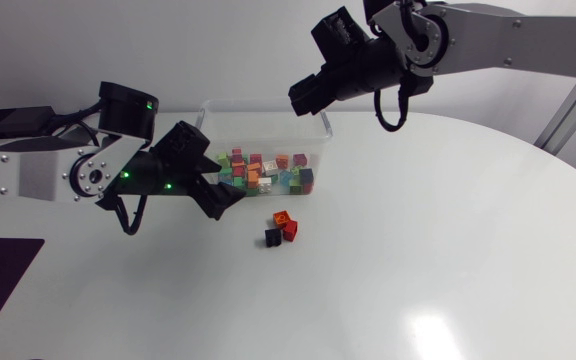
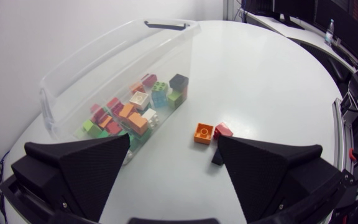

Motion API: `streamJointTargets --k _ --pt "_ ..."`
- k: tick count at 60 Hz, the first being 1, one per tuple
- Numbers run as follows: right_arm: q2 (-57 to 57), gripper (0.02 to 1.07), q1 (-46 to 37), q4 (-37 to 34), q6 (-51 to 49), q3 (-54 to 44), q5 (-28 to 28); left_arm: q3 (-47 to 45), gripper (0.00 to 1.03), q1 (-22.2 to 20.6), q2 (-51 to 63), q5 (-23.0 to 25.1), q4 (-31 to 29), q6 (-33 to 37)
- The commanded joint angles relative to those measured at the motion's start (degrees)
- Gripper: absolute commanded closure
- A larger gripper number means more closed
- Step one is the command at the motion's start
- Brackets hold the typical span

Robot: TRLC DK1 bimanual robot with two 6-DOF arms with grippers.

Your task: Place the duplo bricks in the container

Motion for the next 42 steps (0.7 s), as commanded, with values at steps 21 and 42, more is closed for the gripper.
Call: streamJointTargets --k 21,42 --pt "14.47 0.75 -0.4 -0.98 2.84 15.97 -1.31 -4.22 0.05 -2.53 4.97 2.95 -1.71 8.58" --pt "23.44 0.06 -0.49 -3.44 3.37 25.64 -1.49 -3.26 0.06 -4.28 11.92 2.95 -0.31 12.18"
